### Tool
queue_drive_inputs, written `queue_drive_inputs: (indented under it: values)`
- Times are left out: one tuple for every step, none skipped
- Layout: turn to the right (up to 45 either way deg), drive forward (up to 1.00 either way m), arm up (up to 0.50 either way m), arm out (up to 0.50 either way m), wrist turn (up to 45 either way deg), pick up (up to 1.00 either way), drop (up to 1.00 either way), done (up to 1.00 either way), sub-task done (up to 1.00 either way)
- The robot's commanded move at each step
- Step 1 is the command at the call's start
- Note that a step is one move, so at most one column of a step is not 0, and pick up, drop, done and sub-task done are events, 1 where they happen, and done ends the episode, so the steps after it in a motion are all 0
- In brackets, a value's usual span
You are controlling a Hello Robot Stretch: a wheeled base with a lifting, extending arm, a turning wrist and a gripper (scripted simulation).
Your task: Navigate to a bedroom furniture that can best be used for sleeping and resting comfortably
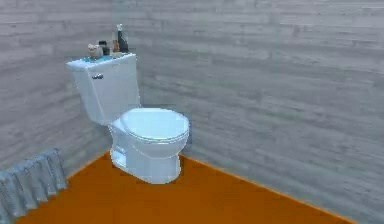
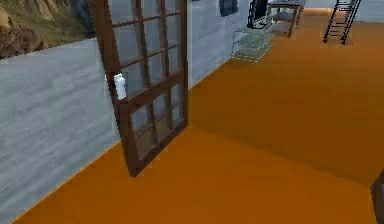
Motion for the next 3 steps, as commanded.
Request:
queue_drive_inputs:
  values:
    - [-45.0,0.0,0.0,0.0,0.0,0.0,0.0,0.0,0.0]
    - [-45.0,0.0,0.0,0.0,0.0,0.0,0.0,0.0,0.0]
    - [-45.0,0.0,0.0,0.0,0.0,0.0,0.0,0.0,0.0]
